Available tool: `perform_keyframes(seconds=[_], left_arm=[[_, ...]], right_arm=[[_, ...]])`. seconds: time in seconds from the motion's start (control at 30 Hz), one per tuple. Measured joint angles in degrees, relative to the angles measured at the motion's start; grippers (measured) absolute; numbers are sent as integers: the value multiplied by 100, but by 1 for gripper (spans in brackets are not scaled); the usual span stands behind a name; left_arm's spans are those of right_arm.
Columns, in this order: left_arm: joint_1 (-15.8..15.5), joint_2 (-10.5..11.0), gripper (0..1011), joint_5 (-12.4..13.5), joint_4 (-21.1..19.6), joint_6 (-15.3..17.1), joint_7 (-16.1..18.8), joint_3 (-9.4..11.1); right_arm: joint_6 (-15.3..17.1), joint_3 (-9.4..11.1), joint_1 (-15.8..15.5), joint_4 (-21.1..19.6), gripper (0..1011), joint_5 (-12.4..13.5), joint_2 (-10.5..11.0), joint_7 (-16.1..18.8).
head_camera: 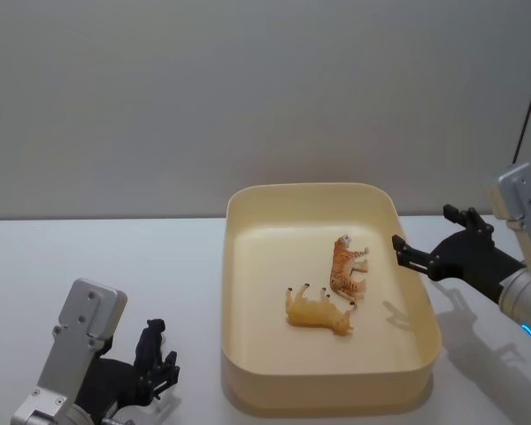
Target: Pick up the toy alternately with two hands and place it into the central storage box.
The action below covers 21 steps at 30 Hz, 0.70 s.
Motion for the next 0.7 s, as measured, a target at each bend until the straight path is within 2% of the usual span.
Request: perform_keyframes(seconds=[0.27, 0.5, 0.53, 0.6, 0.63, 0.7], left_arm=[[-5, -68, 987, -73, 136, -52, -43, -31], [-9, -103, 818, -109, 204, -81, -65, -47], [-10, -108, 765, -114, 214, -86, -69, -49], [-10, -113, 728, -118, 223, -90, -72, -51], [-11, -117, 669, -122, 232, -93, -75, -54], [-12, -120, 630, -126, 240, -96, -78, -55]], right_arm=[[-1, 0, 0, 0, 1001, 0, 0, 0], [0, -1, 0, 0, 1001, 0, 0, 1], [0, 0, 0, 0, 1001, 0, 0, 1], [-1, 0, 0, 0, 1001, 0, 0, 0], [-1, 0, 0, 0, 1001, 0, 0, 0], [0, 0, 0, 0, 1001, 0, 0, 0]])
